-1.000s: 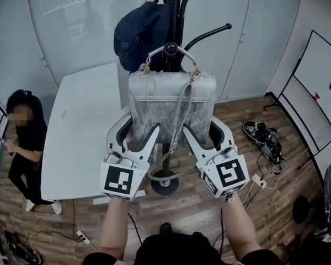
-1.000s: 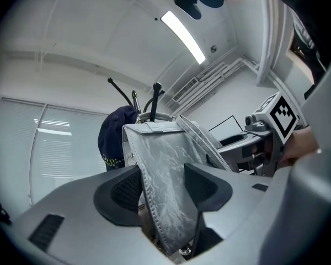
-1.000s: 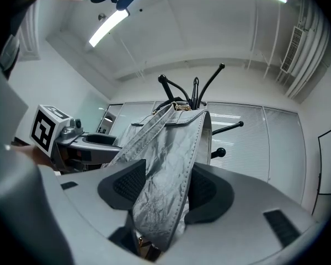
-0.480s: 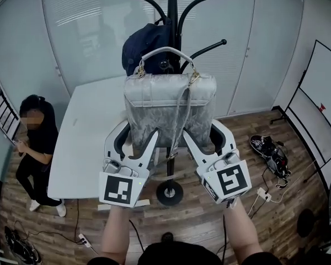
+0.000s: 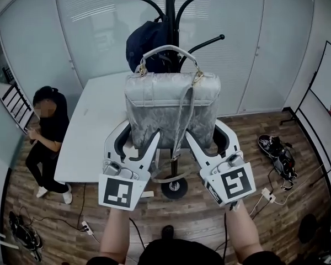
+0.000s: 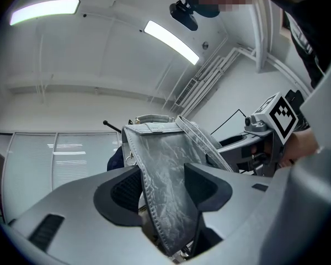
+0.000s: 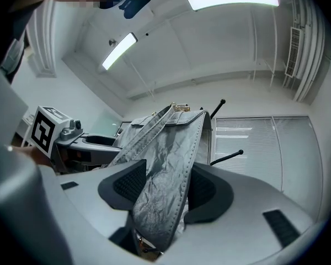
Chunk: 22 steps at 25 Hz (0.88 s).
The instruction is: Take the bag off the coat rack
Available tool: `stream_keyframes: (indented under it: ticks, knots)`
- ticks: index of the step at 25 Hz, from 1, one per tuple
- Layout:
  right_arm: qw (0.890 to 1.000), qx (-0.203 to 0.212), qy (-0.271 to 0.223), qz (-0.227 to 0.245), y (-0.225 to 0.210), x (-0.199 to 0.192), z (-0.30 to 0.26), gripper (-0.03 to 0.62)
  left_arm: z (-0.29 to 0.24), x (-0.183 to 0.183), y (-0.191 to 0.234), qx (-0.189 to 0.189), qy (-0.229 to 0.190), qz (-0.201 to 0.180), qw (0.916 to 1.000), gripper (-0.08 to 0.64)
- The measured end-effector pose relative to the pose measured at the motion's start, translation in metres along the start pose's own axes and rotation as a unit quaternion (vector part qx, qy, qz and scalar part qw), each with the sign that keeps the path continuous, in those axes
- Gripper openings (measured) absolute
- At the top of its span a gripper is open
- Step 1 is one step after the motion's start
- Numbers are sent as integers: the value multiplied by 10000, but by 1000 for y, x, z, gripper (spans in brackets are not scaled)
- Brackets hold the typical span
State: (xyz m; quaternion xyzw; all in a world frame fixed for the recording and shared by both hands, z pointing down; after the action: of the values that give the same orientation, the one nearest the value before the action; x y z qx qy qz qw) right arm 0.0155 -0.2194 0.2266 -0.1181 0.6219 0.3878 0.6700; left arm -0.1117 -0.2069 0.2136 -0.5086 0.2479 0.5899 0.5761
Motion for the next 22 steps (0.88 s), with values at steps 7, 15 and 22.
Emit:
stream_keyframes:
  ticks: [7,15,22]
  knots:
    - [9992,143,155,-331,8,-15,40,229,24,-3,-37,-35,417,-22,9991,247]
    - [9958,207,583,-680,13,-48,90,227,46,-24,-88,-149,936,176,9953,245]
    - [9877,98,1126,-1080,22,-90,140,227,72,-59,-137,-383,1507,415,9870,238]
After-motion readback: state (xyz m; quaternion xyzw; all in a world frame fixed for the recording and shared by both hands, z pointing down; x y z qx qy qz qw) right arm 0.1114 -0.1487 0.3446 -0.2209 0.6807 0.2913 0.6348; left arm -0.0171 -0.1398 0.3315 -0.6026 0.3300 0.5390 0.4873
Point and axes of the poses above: the fingertips, and each gripper's own axes: z backward along the fingers, y to its left, x out of its top, the point moved 2 cm from there along z, backward along the fingers, and after that the axes turned 10 degrees about x, right-handed, at the moved point
